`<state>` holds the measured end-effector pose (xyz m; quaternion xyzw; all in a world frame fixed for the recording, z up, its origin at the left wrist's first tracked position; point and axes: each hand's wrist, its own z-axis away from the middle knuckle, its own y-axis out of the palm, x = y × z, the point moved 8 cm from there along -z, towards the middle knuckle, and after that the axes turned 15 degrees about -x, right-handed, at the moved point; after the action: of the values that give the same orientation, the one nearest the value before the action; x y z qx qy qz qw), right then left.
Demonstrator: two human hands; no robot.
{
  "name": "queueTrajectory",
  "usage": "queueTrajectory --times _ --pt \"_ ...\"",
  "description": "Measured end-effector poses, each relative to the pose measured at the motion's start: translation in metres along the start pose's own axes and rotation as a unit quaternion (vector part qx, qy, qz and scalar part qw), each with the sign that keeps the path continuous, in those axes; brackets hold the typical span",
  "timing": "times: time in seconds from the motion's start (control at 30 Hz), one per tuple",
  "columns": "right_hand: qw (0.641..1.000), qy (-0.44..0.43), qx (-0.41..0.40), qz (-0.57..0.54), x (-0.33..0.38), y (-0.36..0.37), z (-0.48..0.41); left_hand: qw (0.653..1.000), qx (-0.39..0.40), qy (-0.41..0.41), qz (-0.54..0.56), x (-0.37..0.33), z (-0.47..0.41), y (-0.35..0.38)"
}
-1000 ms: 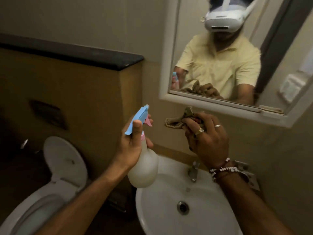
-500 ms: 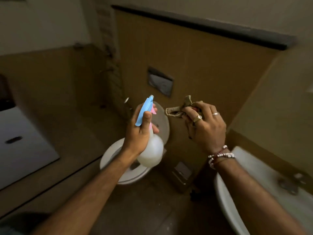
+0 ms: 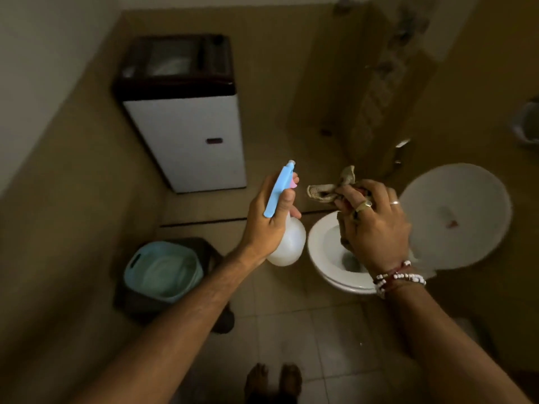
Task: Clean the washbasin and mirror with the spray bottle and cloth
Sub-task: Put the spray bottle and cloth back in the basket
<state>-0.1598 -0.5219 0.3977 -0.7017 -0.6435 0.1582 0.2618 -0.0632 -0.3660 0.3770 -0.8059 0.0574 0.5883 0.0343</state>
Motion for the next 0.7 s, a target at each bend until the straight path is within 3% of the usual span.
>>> queueTrajectory --times 0.2,0.33,0.7 --pt "0.988 -0.002 0.049 -0.15 0.085 0.104 0.026 0.991 -0.115 -0.011 -0.07 0.055 -0.009 -0.099" --pt "0.97 0.057 0.098 -0.215 0.152 0.164 0.054 0.978 -0.176 -0.033 -0.107 0.094 -0.013 -0.171" --pt "0.922 0.19 0.252 -0.223 0.309 0.321 0.159 0.936 -0.253 -0.103 -0.222 0.251 -0.034 -0.351"
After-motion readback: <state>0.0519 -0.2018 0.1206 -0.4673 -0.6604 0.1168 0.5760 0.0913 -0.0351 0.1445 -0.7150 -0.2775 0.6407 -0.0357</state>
